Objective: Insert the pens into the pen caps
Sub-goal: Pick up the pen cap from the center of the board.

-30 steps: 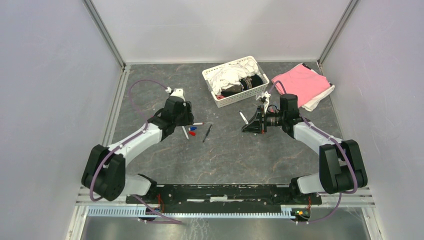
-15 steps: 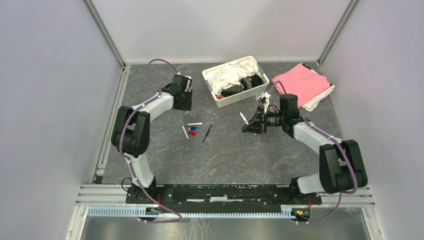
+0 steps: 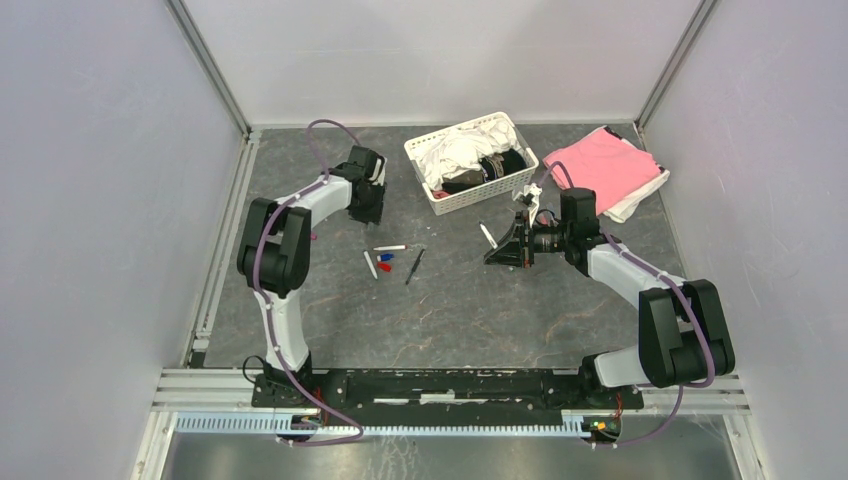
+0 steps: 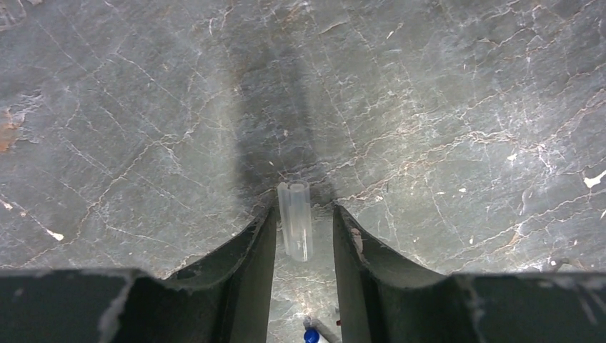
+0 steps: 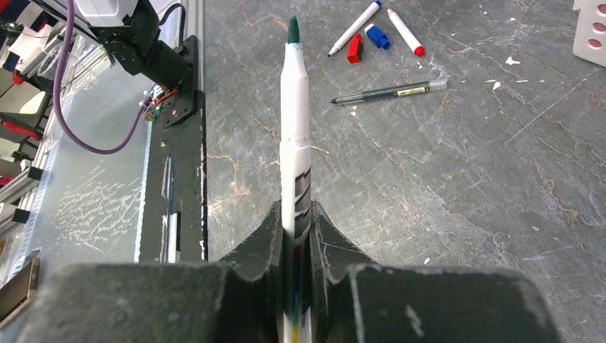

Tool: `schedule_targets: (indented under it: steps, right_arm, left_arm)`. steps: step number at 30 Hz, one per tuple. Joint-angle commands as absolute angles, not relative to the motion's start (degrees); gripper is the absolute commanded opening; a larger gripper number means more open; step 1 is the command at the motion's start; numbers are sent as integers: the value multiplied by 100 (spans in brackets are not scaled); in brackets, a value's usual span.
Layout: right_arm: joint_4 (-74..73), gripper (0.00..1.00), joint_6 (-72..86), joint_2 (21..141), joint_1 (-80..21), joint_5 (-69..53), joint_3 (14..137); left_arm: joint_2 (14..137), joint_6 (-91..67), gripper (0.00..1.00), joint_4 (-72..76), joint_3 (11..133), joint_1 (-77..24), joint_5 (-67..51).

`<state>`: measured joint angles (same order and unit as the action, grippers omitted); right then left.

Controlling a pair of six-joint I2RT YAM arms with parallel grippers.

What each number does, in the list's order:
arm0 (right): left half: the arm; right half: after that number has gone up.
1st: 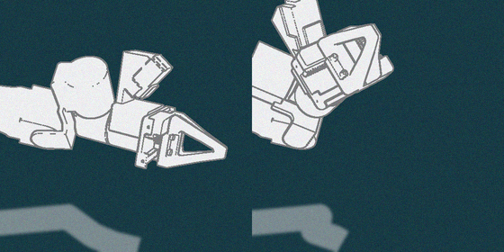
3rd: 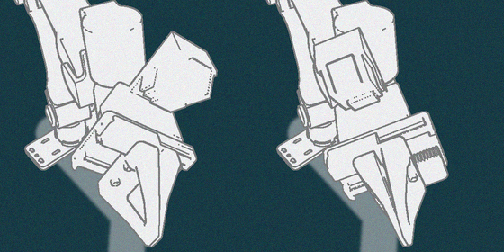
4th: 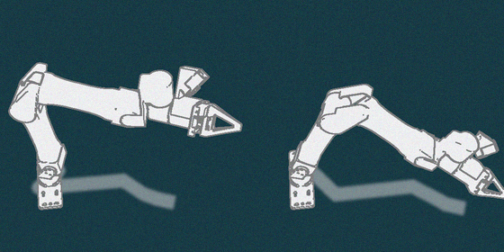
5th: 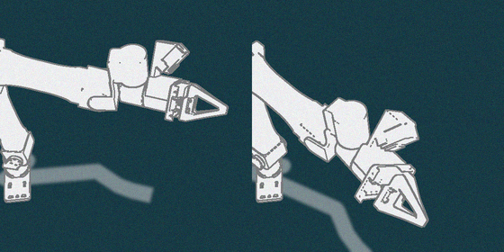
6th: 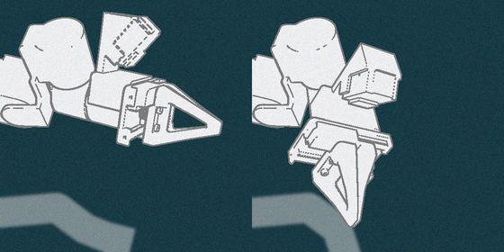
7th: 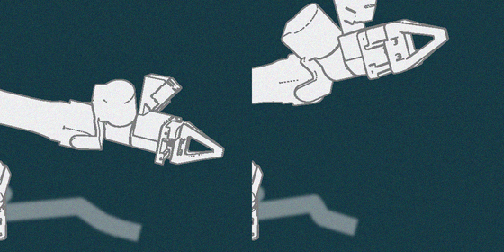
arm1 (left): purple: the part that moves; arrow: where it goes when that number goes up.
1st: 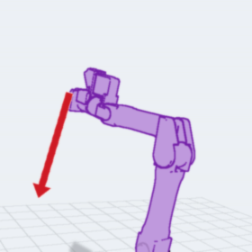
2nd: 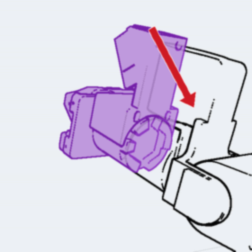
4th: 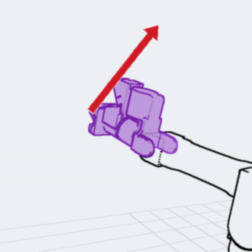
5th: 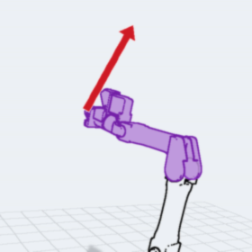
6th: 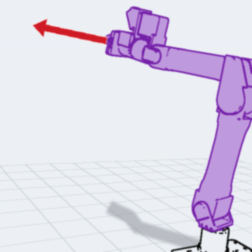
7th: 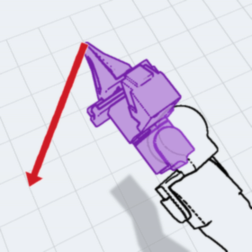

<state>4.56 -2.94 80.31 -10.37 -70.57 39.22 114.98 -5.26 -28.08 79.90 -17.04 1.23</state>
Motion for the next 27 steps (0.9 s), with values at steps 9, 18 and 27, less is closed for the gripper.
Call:
schedule_targets:
  steps: [9,18,27]
  right_arm:
    - [439,0,-396,7899,-990,-7221,4148]
    - [413,0,-533,7796,-998,-7083,4088]
    - [527,0,-536,7895,-1283,-7017,3991]
  left_arm:
    - [11830,-293,20,-3102,8154,-1674,-141]
    - [10811,-811,2,-2259,7302,-1679,-461]
    - [9045,-2063,2,223,5469,-1678,-1359]
